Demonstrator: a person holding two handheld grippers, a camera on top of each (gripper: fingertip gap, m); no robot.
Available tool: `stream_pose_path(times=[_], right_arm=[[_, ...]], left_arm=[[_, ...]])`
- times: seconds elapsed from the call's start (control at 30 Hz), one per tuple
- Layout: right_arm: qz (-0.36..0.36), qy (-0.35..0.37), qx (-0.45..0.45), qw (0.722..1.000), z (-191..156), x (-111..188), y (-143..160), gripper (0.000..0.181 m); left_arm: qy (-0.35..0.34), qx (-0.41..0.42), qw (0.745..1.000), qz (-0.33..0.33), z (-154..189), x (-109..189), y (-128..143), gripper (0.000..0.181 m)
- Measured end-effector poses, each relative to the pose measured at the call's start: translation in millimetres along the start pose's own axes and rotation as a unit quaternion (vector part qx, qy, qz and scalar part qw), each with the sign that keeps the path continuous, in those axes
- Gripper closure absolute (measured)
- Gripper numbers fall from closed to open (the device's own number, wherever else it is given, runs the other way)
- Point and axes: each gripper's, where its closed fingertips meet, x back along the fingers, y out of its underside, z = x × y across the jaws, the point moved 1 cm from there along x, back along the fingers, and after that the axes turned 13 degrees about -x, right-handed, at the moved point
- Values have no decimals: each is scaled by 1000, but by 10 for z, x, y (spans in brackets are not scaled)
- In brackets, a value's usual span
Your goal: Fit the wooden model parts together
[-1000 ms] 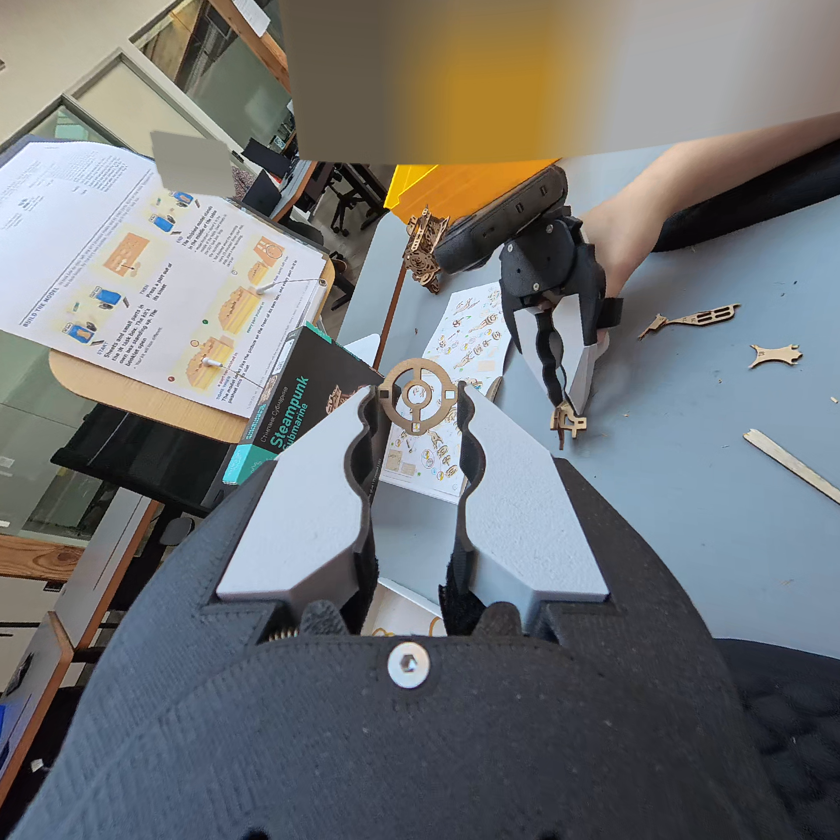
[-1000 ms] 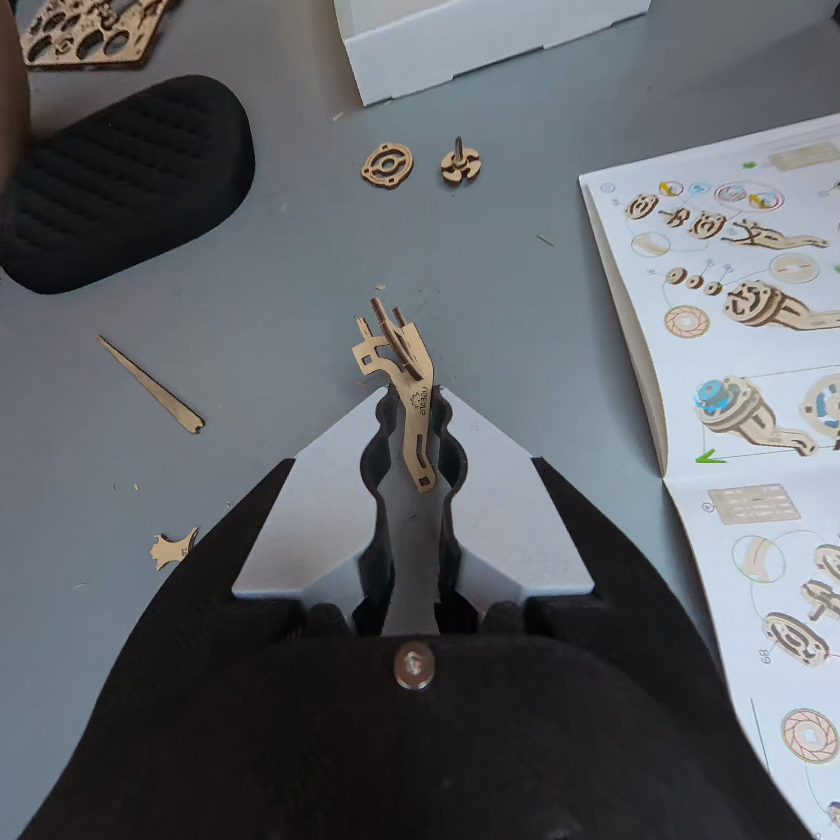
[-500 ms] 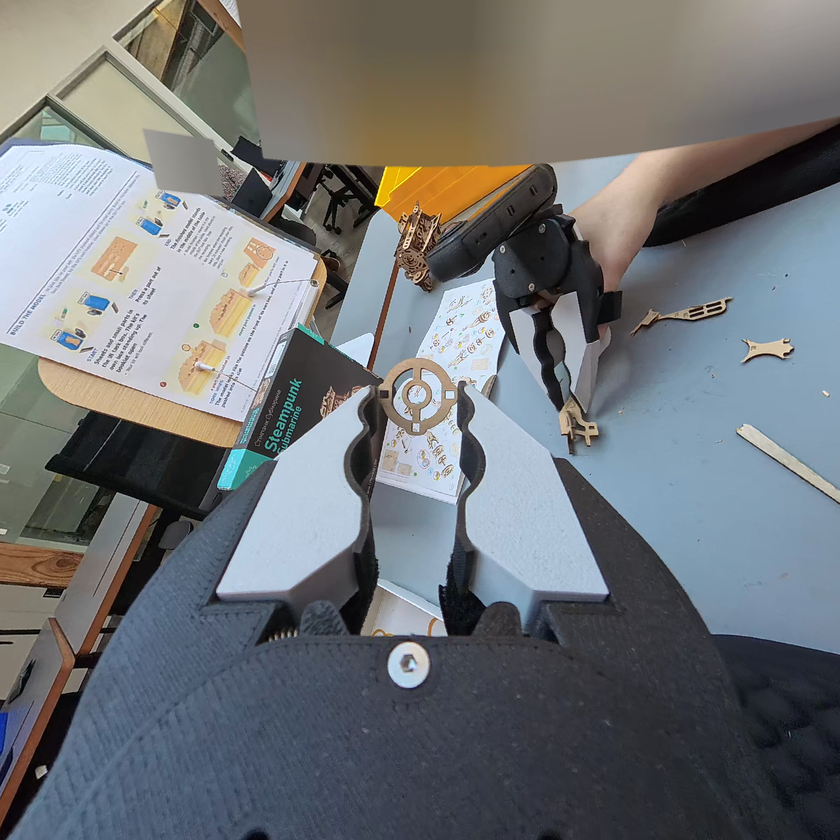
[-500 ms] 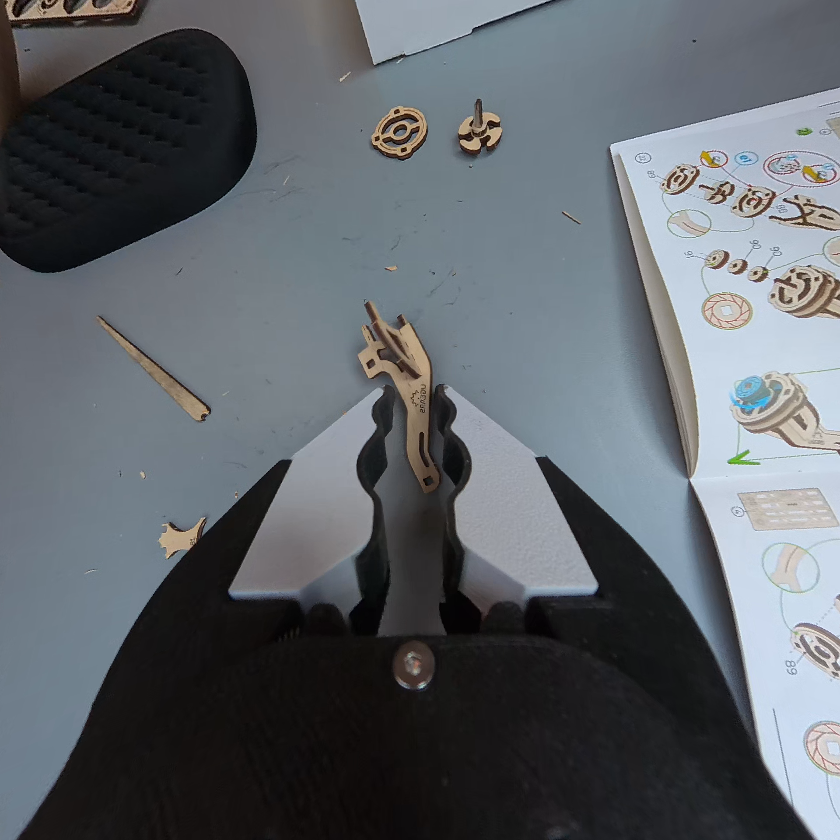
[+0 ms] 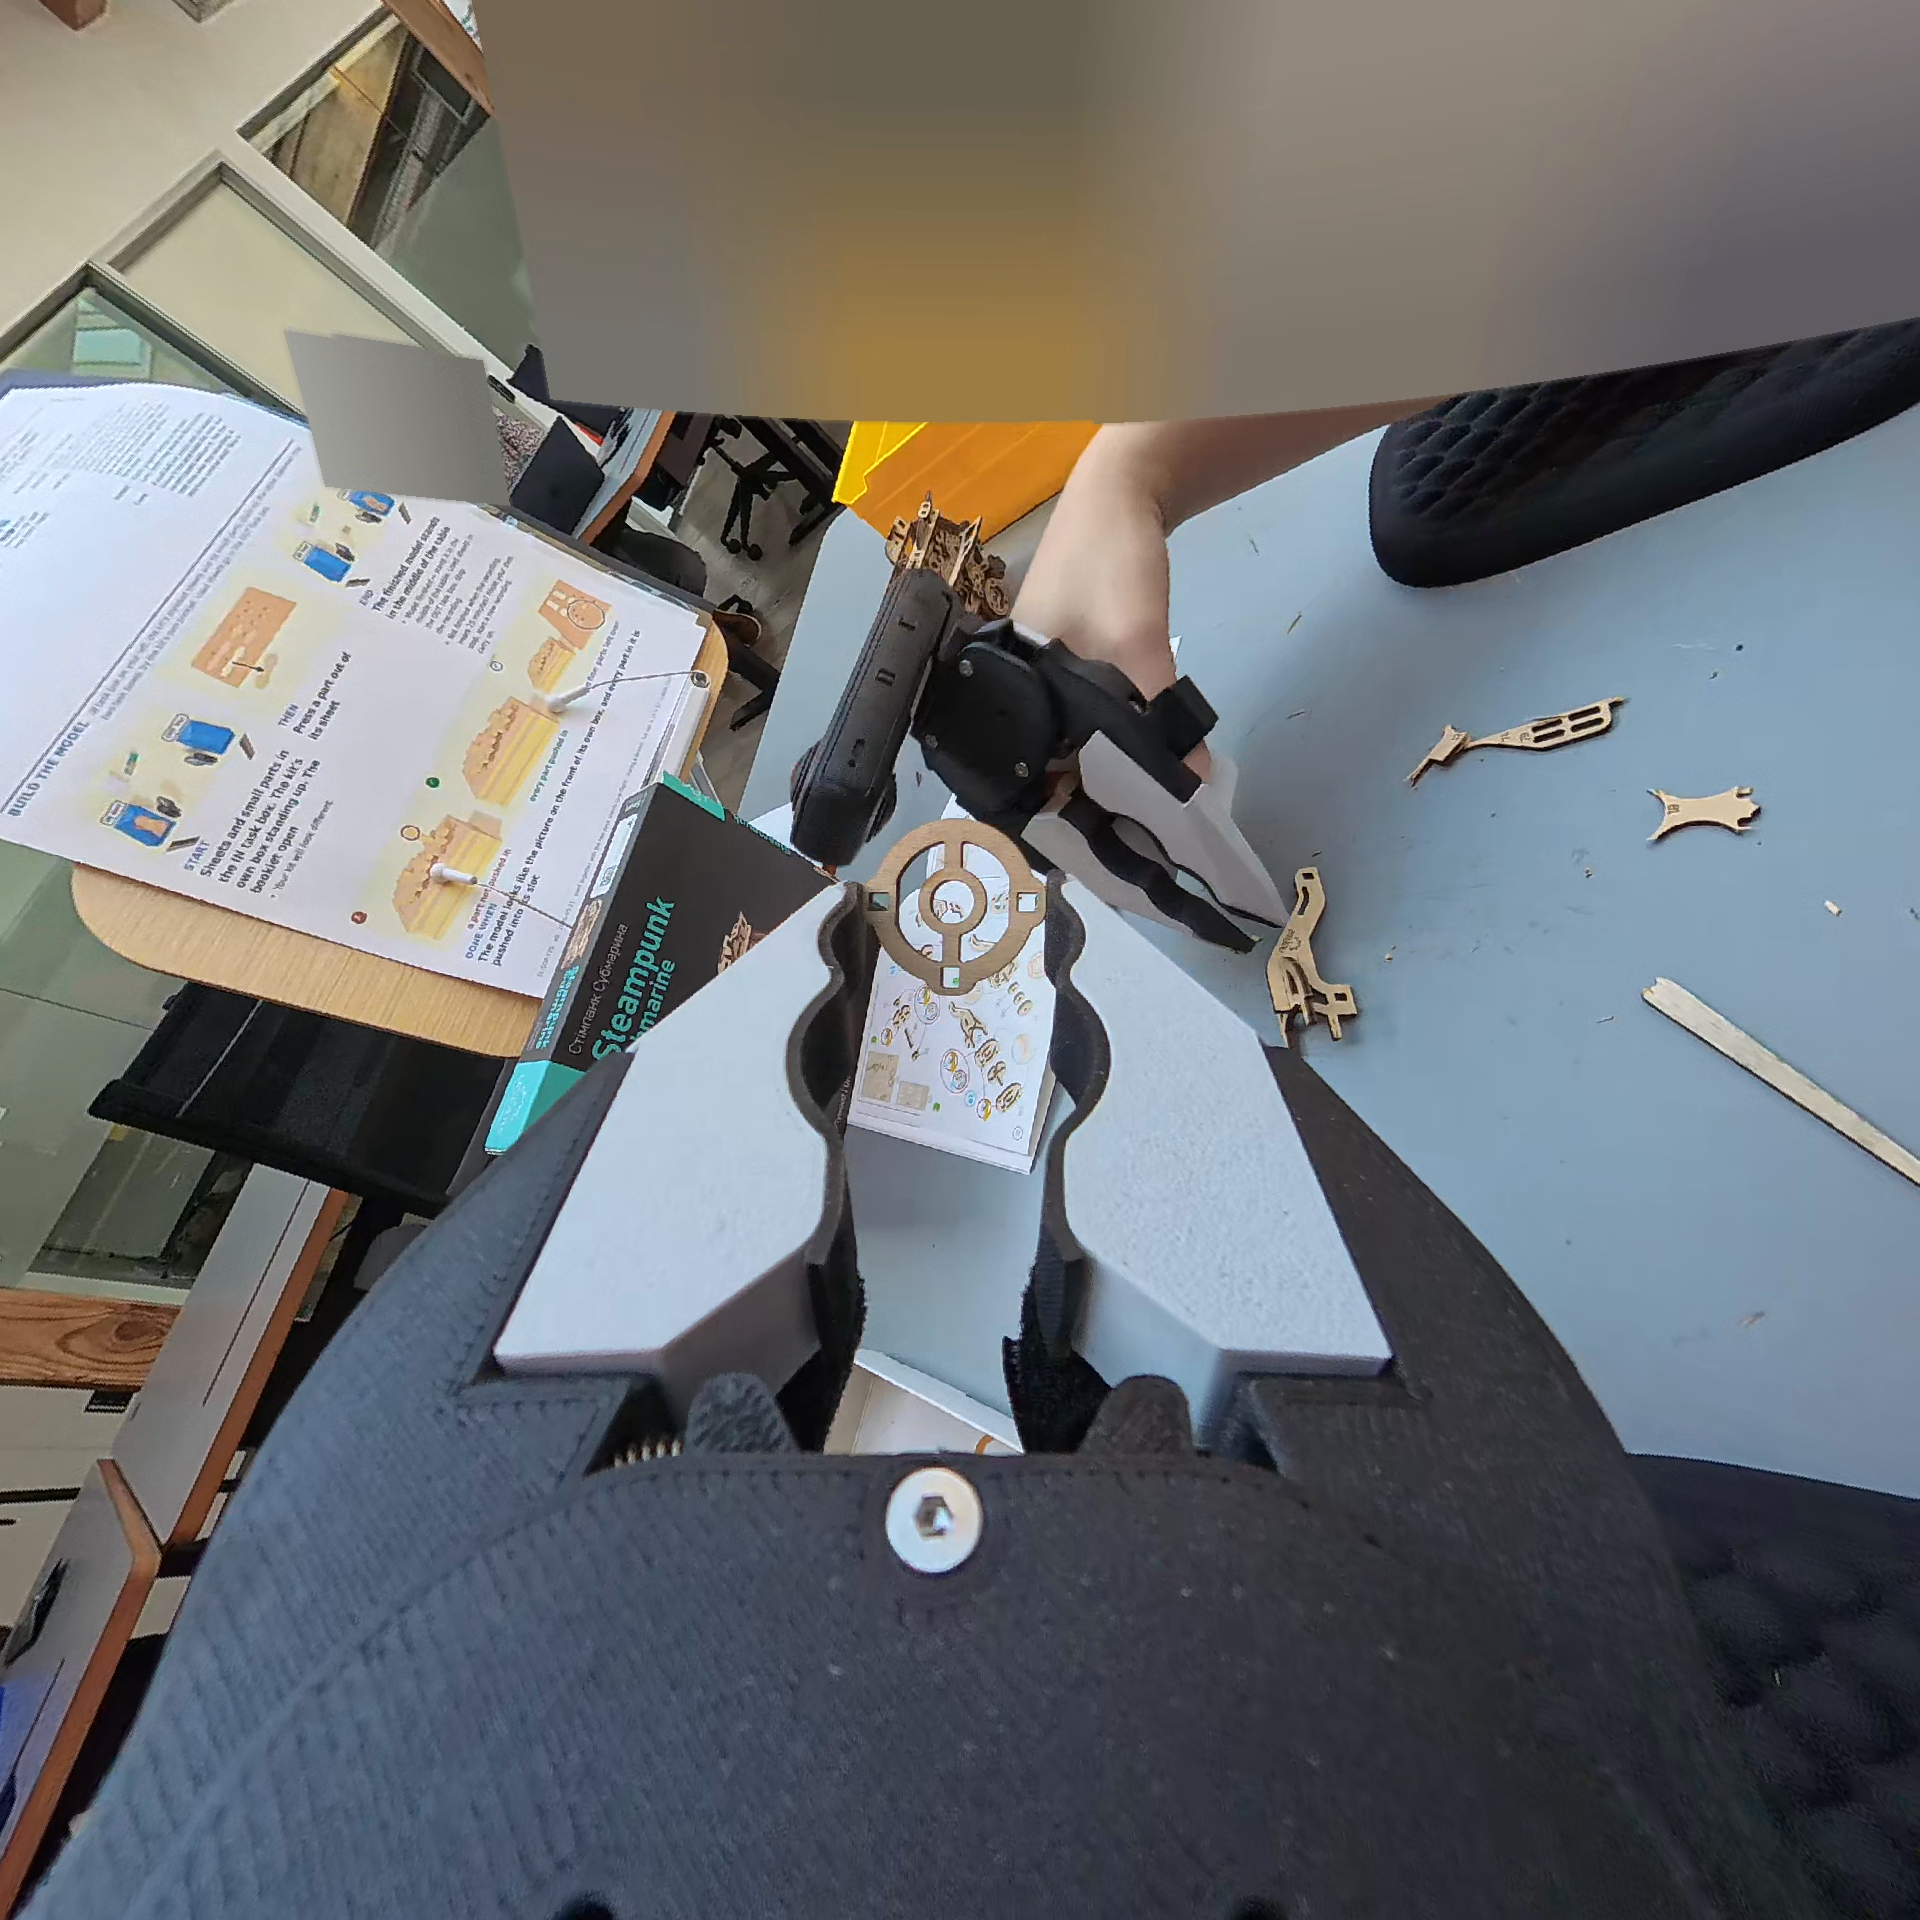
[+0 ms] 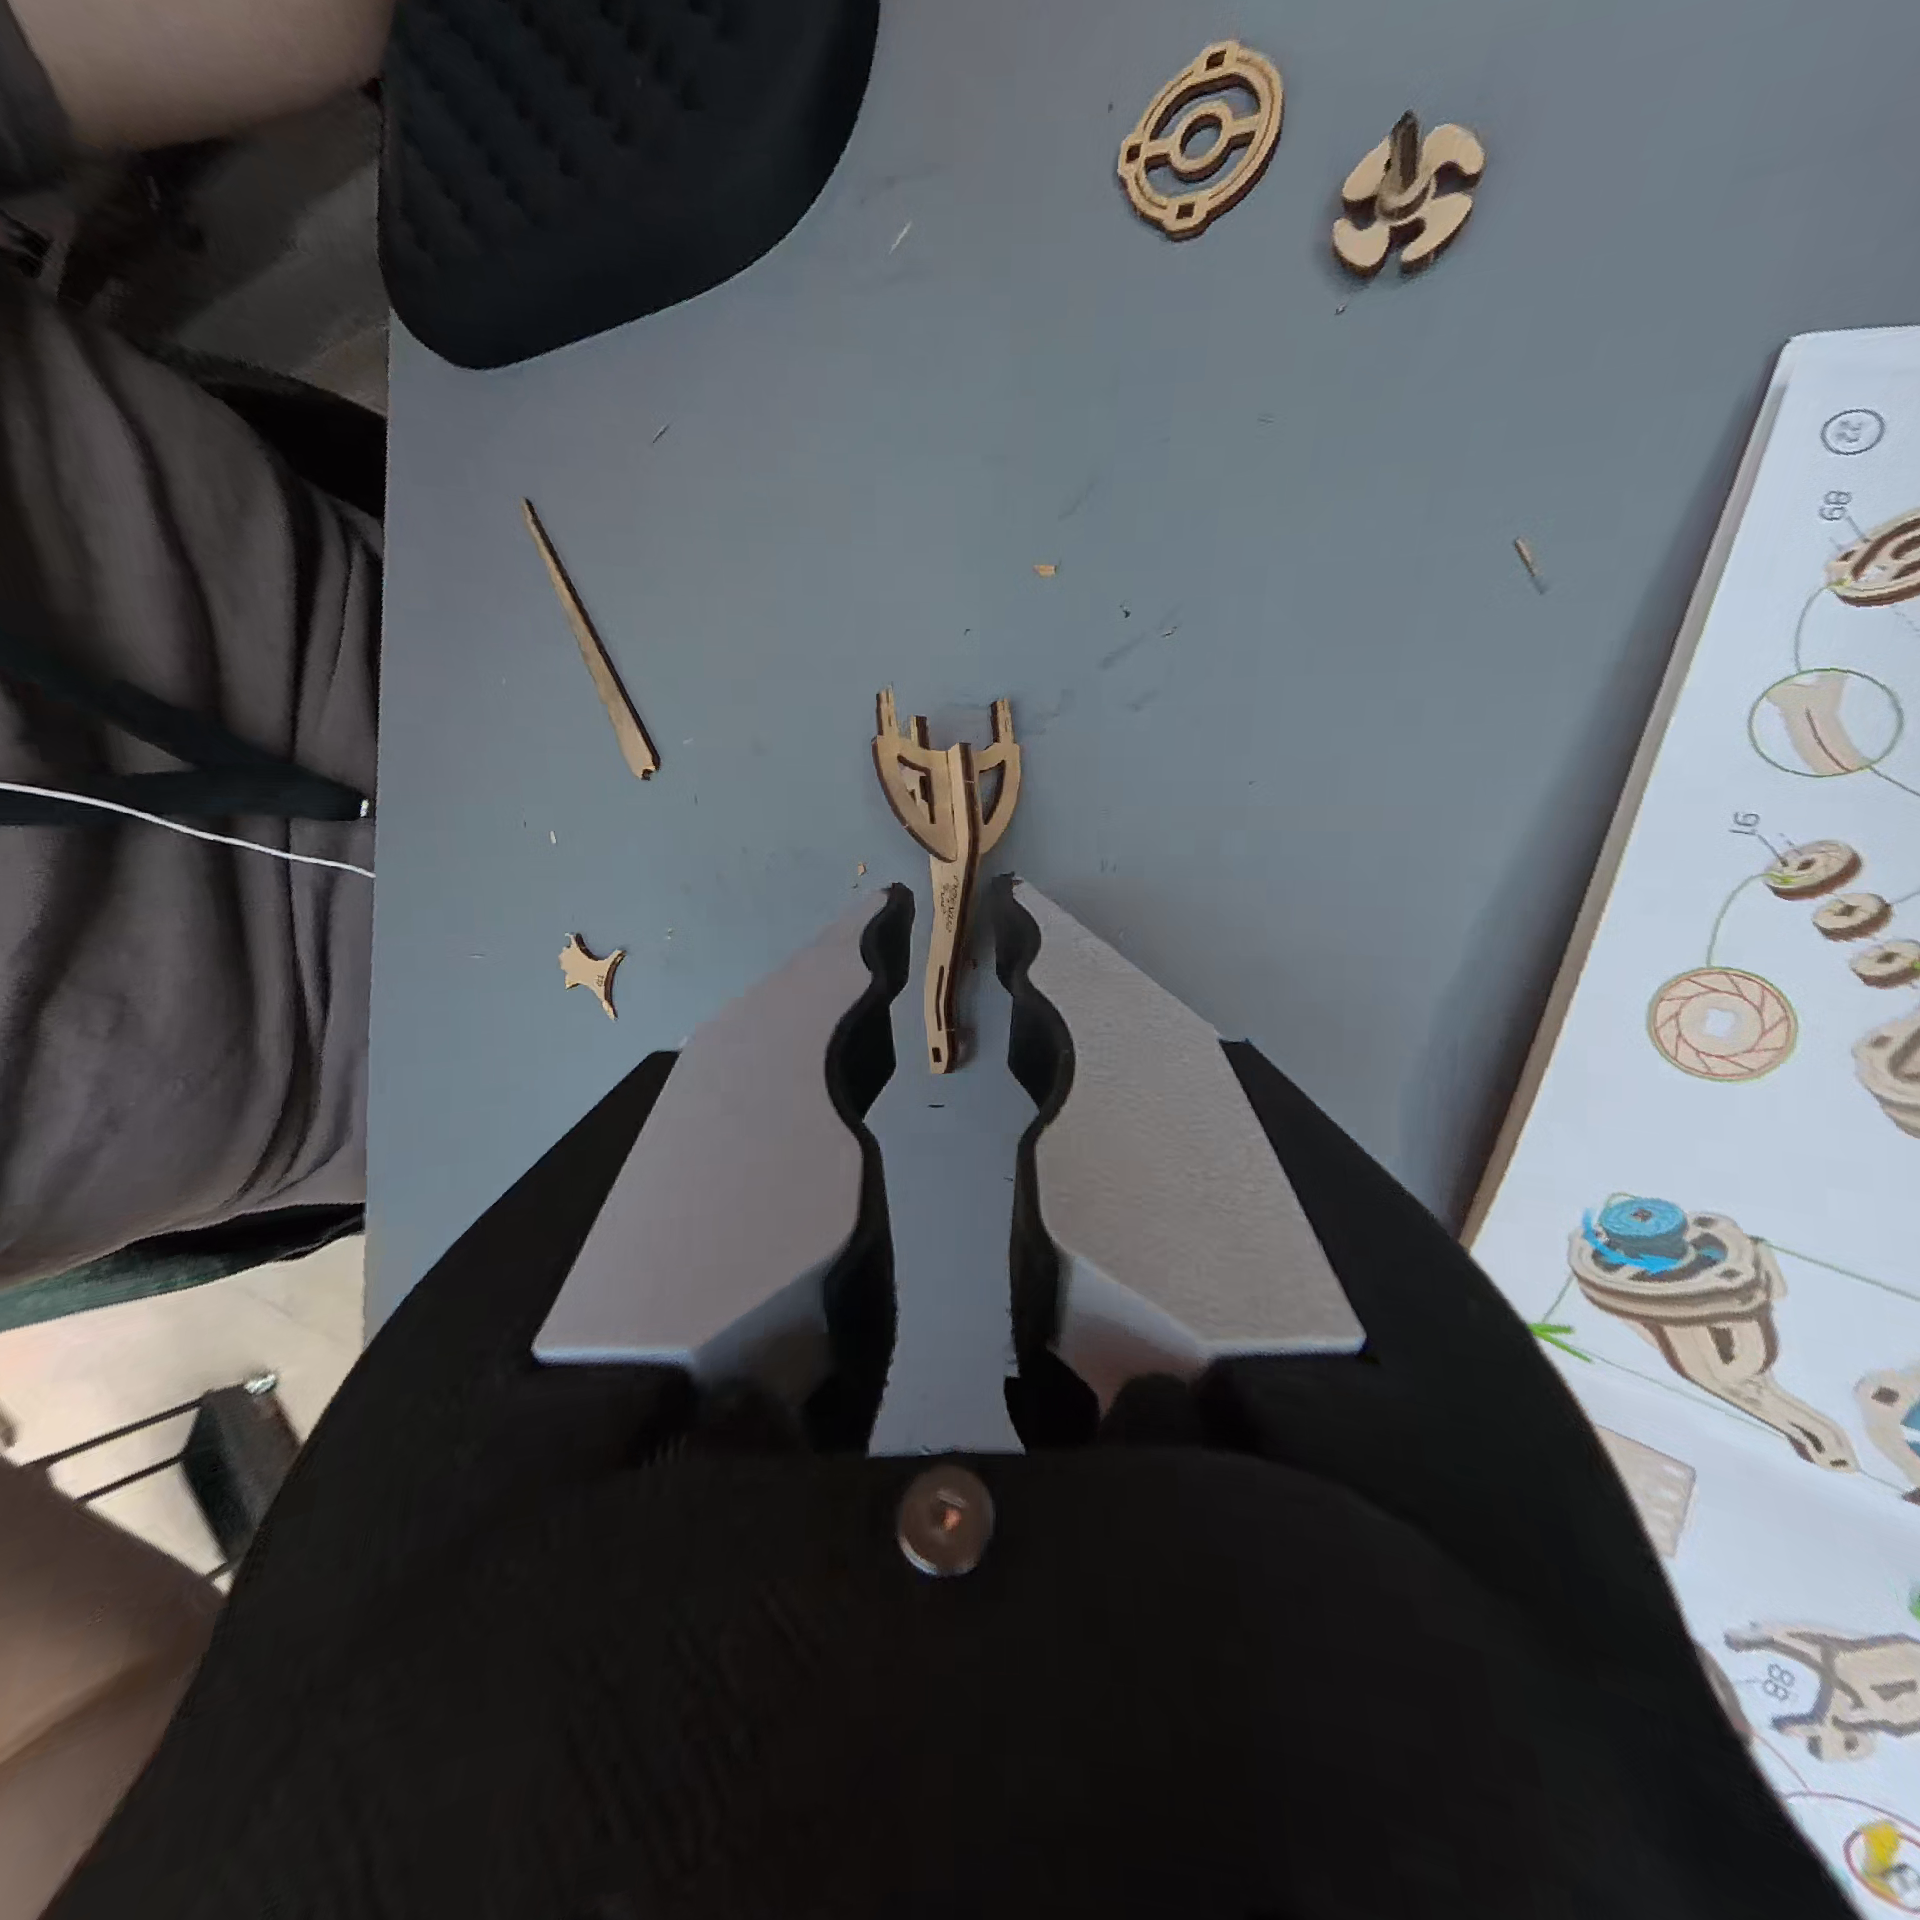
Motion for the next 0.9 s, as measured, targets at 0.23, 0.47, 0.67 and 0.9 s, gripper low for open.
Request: stream_pose_path(times=[0.23, 0.47, 0.67, 0.9], right_arm=[[-107, -76, -41, 991, -3, -110, 77, 165], [-144, -87, -45, 985, 19, -197, 97, 172], [-138, -78, -35, 987, 37, -208, 72, 172], [-125, -31, 26, 991, 1, -144, 58, 180]], left_arm=[[10, -2, 1000, -3, 38, -47, 18, 148], [8, 1, 1000, -4, 24, -38, 34, 148], [11, 0, 1000, -4, 35, -50, 28, 148], [5, -5, 1000, -9, 17, -25, 39, 148]])
